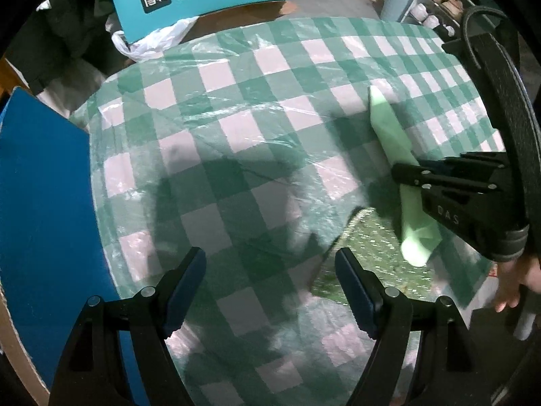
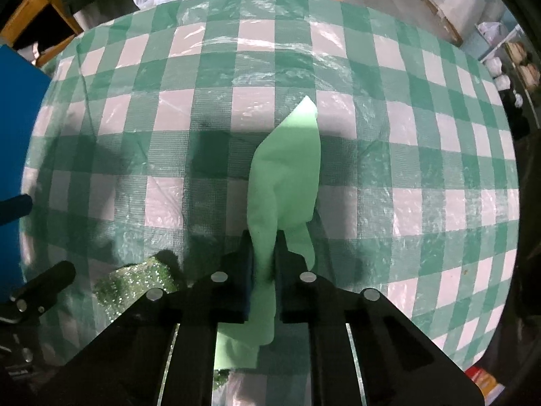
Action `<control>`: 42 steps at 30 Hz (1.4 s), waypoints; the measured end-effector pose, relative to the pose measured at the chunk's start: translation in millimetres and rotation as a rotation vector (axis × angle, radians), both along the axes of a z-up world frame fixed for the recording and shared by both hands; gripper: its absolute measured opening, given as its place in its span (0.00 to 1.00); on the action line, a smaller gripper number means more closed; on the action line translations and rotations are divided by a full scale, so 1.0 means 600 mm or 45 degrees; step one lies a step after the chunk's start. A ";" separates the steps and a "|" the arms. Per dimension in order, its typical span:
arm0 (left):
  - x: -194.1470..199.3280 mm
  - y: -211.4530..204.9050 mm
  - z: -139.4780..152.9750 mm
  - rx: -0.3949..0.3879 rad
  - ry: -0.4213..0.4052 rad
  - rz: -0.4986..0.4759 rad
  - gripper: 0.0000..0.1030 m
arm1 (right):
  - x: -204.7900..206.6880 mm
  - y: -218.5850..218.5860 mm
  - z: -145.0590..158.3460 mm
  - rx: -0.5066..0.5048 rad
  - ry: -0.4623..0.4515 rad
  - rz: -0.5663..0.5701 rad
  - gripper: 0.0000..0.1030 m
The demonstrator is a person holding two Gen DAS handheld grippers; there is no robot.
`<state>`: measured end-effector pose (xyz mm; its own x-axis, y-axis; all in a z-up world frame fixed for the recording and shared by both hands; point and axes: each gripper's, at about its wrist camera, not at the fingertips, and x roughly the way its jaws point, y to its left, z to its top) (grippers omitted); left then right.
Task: Organize soft objects
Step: 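Close the right tool on the pale green foam sheet, then lift the foam sheet with the right tool while left tool grasps green mesh pad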
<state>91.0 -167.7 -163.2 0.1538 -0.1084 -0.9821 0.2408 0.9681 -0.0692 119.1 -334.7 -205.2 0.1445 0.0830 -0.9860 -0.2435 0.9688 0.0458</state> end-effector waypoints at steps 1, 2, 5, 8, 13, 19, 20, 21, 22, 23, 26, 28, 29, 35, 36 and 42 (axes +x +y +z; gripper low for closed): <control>0.000 0.000 0.000 -0.014 0.007 0.002 0.78 | 0.003 -0.009 0.005 0.014 0.003 -0.006 0.07; -0.001 -0.002 0.001 -0.027 0.013 0.005 0.78 | 0.002 -0.011 0.007 0.021 0.001 -0.009 0.07; -0.008 -0.012 0.002 -0.060 0.031 0.001 0.78 | 0.004 -0.032 0.021 0.037 -0.015 -0.010 0.07; -0.012 -0.025 0.000 -0.050 0.037 -0.024 0.78 | 0.005 -0.038 0.036 0.062 -0.028 -0.008 0.07; -0.026 -0.050 -0.001 -0.057 0.050 -0.083 0.78 | 0.007 -0.057 0.080 0.103 -0.045 -0.010 0.07; -0.044 -0.084 -0.001 -0.086 0.055 -0.171 0.79 | -0.021 -0.082 0.110 0.138 -0.057 -0.019 0.07; -0.046 -0.089 -0.003 -0.095 0.065 -0.178 0.79 | -0.025 -0.086 0.114 0.144 -0.059 -0.020 0.07; -0.048 -0.093 -0.006 -0.103 0.076 -0.183 0.79 | -0.045 -0.085 0.111 0.150 -0.063 -0.022 0.07; -0.050 -0.095 -0.007 -0.110 0.083 -0.185 0.79 | -0.063 -0.080 0.108 0.156 -0.067 -0.024 0.07; -0.051 -0.097 -0.009 -0.118 0.091 -0.187 0.79 | -0.069 -0.076 0.108 0.161 -0.070 -0.027 0.07; -0.056 -0.104 -0.019 -0.124 0.114 -0.188 0.79 | -0.085 -0.084 0.115 0.179 -0.072 -0.036 0.07; -0.058 -0.108 -0.027 -0.127 0.131 -0.192 0.79 | -0.090 -0.083 0.117 0.191 -0.073 -0.041 0.07; -0.059 -0.110 -0.031 -0.123 0.139 -0.195 0.79 | -0.094 -0.086 0.120 0.196 -0.076 -0.044 0.07; -0.059 -0.116 -0.051 -0.100 0.159 -0.199 0.79 | -0.099 -0.081 0.121 0.205 -0.085 -0.056 0.07; -0.059 -0.117 -0.053 -0.093 0.154 -0.203 0.79 | -0.100 -0.082 0.120 0.205 -0.085 -0.057 0.07; -0.064 -0.137 -0.060 -0.056 0.113 -0.236 0.79 | -0.103 -0.085 0.119 0.208 -0.085 -0.061 0.07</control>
